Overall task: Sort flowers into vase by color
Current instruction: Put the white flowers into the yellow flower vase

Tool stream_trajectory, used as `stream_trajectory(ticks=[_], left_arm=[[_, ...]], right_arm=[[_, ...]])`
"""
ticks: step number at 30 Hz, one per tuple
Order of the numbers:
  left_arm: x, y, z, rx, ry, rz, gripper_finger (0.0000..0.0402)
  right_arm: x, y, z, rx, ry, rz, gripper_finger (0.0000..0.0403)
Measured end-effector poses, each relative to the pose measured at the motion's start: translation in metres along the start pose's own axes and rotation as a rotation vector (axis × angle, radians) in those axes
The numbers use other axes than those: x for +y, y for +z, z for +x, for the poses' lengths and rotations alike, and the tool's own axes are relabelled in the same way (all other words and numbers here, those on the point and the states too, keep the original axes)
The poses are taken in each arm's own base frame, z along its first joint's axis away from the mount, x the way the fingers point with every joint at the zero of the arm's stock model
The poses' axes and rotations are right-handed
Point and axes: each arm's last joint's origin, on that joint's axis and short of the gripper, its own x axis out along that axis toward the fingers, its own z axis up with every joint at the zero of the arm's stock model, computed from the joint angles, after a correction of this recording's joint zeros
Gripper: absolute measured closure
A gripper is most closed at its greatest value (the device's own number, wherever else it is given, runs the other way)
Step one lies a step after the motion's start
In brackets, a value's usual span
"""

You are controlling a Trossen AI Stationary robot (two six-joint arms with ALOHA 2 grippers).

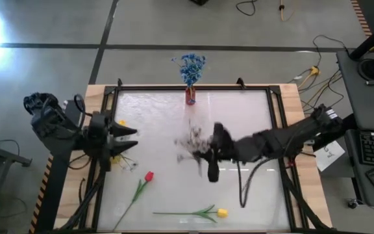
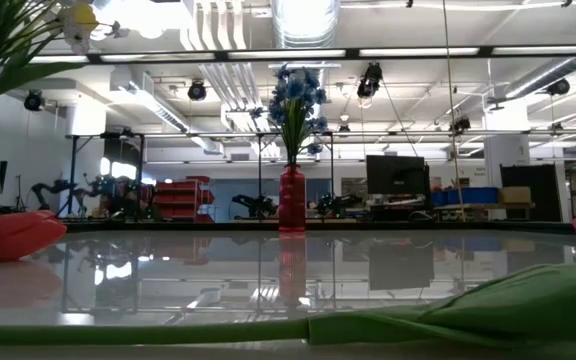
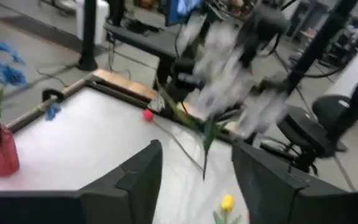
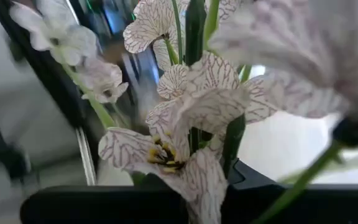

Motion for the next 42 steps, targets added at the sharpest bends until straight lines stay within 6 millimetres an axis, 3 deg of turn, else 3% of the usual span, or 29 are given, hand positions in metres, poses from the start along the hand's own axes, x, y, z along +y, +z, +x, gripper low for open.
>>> stream_trajectory(ticks=[4, 7, 15, 19, 25, 33, 42], left_arm=[[-0.018, -0.003, 0.020, -0.058, 0.037, 0.031, 0.0170], [-0.030, -0.009, 0.044, -0.077, 0.079, 0.041, 0.0148], [-0.043, -0.028, 0.117, -0.002, 0.047, 0.041, 0.0147], [-0.042, -0.027, 0.141, 0.045, 0.007, 0.035, 0.0150], [-0.040, -0.021, 0.158, 0.097, -0.018, 0.045, 0.0150], [-0.033, -0.030, 0.179, 0.174, -0.014, 0.040, 0.0160], [-0.028, -0.044, 0.199, 0.237, 0.019, 0.048, 0.0261]], right_arm=[[-0.002, 0.039, 0.000, -0.260, 0.045, -0.042, 0.0390], [-0.005, 0.050, 0.002, -0.347, 0.094, -0.068, 0.0390], [-0.009, 0.047, 0.011, -0.329, 0.200, -0.154, 0.0390], [-0.009, 0.042, 0.014, -0.272, 0.249, -0.198, 0.0390], [-0.014, 0.029, 0.019, -0.132, 0.243, -0.252, 0.0390], [-0.022, 0.019, 0.022, -0.017, 0.210, -0.280, 0.0390], [-0.025, 0.018, 0.023, -0.001, 0.201, -0.261, 0.0390]])
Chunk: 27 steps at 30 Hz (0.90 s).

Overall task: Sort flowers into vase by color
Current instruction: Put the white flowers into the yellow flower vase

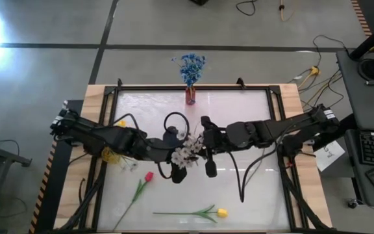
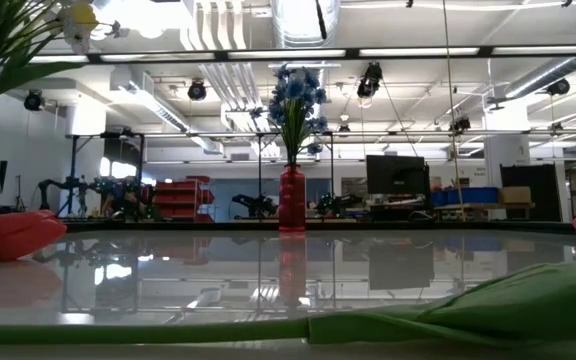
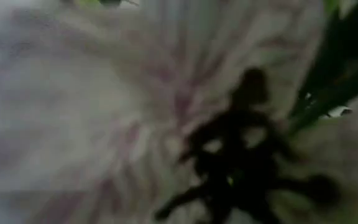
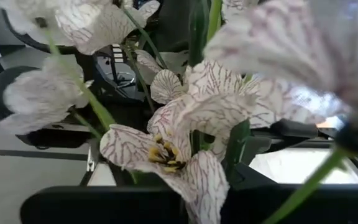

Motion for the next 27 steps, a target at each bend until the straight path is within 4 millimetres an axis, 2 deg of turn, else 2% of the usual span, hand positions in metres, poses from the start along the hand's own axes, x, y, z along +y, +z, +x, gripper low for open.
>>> stream_trajectory(ticks=[6, 9, 14, 17, 19, 22, 27], left_arm=[[0.000, 0.001, -0.001, -0.006, 0.003, 0.025, 0.0340], [0.002, 0.000, -0.005, 0.015, 0.000, 0.038, 0.0386], [0.003, 0.003, -0.008, 0.007, -0.001, 0.056, 0.0398], [0.005, 0.003, -0.010, 0.017, 0.010, 0.072, 0.0400], [0.008, 0.003, -0.014, 0.027, 0.024, 0.097, 0.0401], [0.014, 0.007, -0.030, 0.019, 0.056, 0.142, 0.0401], [0.026, 0.018, -0.075, -0.007, 0.042, 0.293, 0.0401]], right_arm=[[0.000, 0.000, 0.000, -0.002, 0.001, 0.002, 0.0390], [0.000, 0.001, -0.001, -0.001, 0.004, 0.019, 0.0369], [0.000, 0.003, -0.004, -0.007, 0.022, 0.067, 0.0268], [-0.001, 0.010, -0.012, -0.019, 0.012, 0.066, 0.0203], [-0.003, 0.022, -0.026, -0.052, 0.013, 0.060, 0.0167], [-0.005, 0.042, -0.058, -0.135, -0.005, 0.050, 0.0129], [-0.002, 0.057, -0.108, -0.174, -0.059, 0.018, 0.0103]])
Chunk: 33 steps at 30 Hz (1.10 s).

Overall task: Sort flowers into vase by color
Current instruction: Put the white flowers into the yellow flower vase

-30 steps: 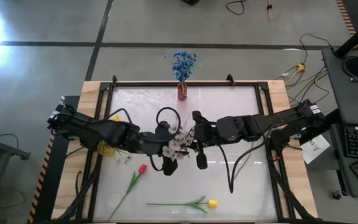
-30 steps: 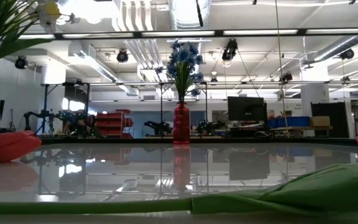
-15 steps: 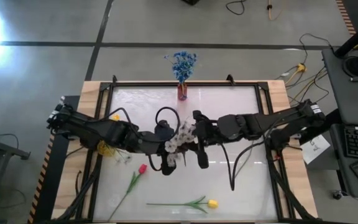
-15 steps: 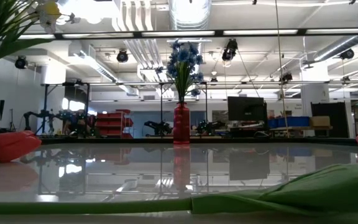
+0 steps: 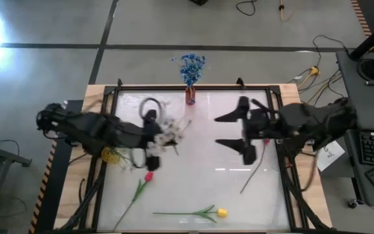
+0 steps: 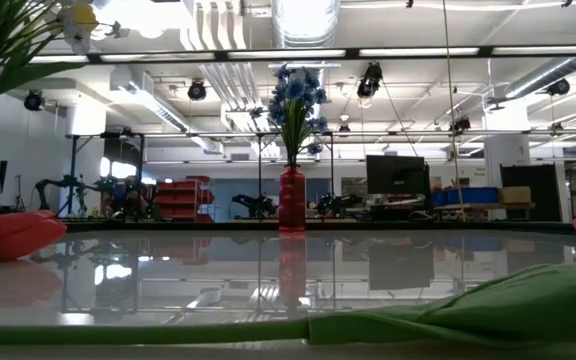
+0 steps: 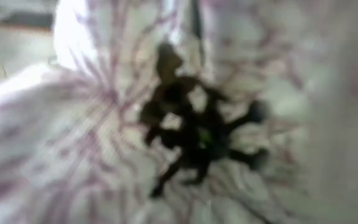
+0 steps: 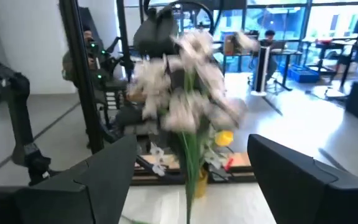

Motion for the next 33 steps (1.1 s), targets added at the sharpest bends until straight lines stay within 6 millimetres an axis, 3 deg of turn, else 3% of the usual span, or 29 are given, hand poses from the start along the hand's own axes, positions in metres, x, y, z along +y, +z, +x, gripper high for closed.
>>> stream_trajectory(ticks=[3, 7, 14, 19, 23, 28, 33], left_arm=[[0.013, -0.001, -0.032, 0.019, -0.060, 0.072, 0.0401], [0.032, -0.007, -0.073, 0.035, -0.118, 0.070, 0.0401], [0.065, -0.009, -0.146, -0.120, -0.216, 0.076, 0.0402], [0.095, -0.031, -0.200, 0.033, -0.217, 0.136, 0.0402], [0.113, -0.044, -0.237, 0.026, -0.322, 0.190, 0.0402], [0.130, -0.075, -0.260, 0.038, -0.371, 0.211, 0.0401], [0.136, -0.108, -0.258, 0.042, -0.422, 0.229, 0.0401]], right_arm=[[0.004, 0.000, -0.017, 0.029, -0.011, -0.005, 0.0105], [0.013, -0.010, -0.021, 0.101, -0.041, -0.029, 0.0116], [0.017, -0.024, -0.007, 0.151, -0.205, -0.041, 0.0126], [0.015, -0.030, 0.002, 0.150, -0.392, -0.060, 0.0126], [0.015, -0.030, 0.009, 0.085, -0.561, -0.002, 0.0126], [0.017, -0.031, 0.020, 0.010, -0.696, 0.047, 0.0126], [0.021, -0.035, 0.032, -0.025, -0.750, 0.070, 0.0126]])
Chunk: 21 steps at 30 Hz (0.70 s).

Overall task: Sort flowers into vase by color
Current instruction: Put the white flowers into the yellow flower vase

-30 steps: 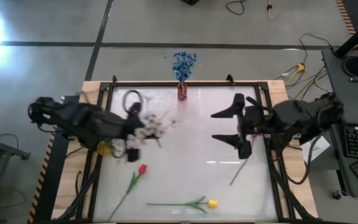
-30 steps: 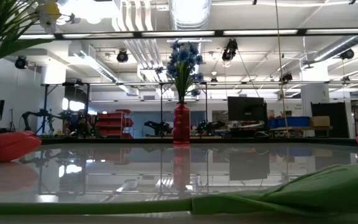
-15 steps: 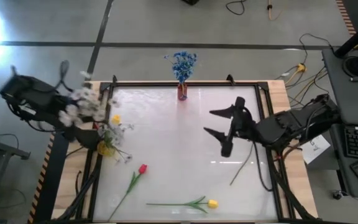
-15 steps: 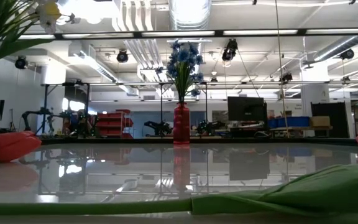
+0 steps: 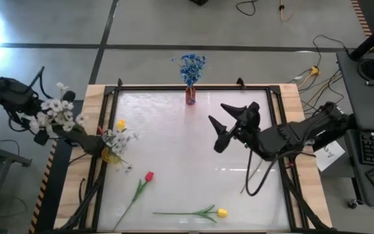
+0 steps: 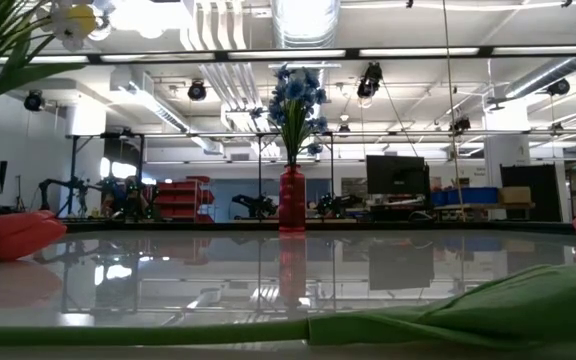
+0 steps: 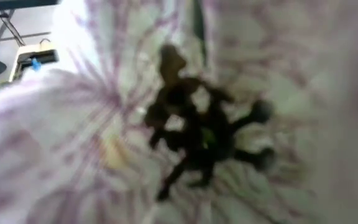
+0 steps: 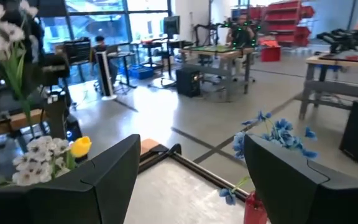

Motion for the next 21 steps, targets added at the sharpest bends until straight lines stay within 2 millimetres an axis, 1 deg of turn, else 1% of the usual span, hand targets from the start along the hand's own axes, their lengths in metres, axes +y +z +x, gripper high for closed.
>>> stream_trajectory(ticks=[8, 12, 14, 18, 21], left_arm=[[0.000, -0.047, 0.035, 0.022, -0.021, 0.000, 0.0401], [0.000, -0.068, 0.053, 0.074, -0.020, -0.003, 0.0401], [0.000, -0.078, 0.060, 0.098, -0.018, -0.033, 0.0401], [0.000, -0.095, 0.070, 0.126, -0.011, -0.098, 0.0401], [0.002, -0.106, 0.071, 0.115, 0.038, -0.099, 0.0401]], right_arm=[[0.014, -0.013, 0.007, -0.002, -0.045, 0.030, 0.0126], [0.018, -0.018, 0.009, 0.002, -0.047, 0.056, 0.0126], [0.020, -0.020, 0.010, 0.004, -0.047, 0.056, 0.0126], [0.021, -0.022, 0.011, 0.006, -0.048, 0.072, 0.0126], [0.021, -0.022, 0.011, 0.005, -0.050, 0.072, 0.0126]])
